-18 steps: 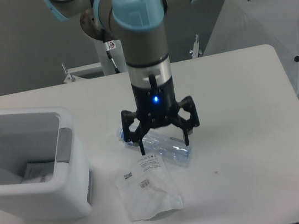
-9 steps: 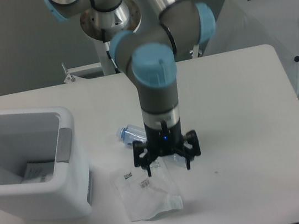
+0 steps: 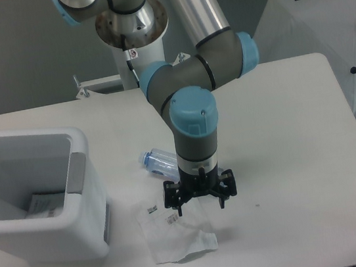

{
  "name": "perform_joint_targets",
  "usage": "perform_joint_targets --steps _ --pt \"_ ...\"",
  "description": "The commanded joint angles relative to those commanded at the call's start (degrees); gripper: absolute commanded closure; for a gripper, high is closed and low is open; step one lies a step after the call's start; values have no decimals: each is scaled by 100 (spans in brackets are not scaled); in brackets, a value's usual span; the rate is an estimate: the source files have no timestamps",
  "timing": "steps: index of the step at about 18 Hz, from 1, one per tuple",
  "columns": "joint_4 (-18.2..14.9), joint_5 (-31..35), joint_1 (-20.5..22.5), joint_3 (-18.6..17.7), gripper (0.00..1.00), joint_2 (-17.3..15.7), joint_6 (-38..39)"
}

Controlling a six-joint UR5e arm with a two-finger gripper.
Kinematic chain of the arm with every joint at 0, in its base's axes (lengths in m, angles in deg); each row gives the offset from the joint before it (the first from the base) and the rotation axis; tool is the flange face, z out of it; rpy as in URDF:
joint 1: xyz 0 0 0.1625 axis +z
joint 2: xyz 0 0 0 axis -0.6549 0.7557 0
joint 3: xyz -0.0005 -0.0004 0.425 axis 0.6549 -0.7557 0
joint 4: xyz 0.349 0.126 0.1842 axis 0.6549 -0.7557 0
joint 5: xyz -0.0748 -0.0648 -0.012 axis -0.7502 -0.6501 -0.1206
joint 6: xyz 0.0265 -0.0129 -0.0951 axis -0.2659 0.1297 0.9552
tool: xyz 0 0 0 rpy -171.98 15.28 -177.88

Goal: Place the trash in the trash can
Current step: 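Move the gripper over the white plastic wrapper and lower onto it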

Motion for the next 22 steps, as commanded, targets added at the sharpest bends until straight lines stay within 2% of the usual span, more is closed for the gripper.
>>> perform_joint_targets --steps 8,10,22 --pt "18 -61 70 61 0 299 141" --pt "9 -192 210 88 0 317 141" --pt "53 -272 70 140 0 633 501"
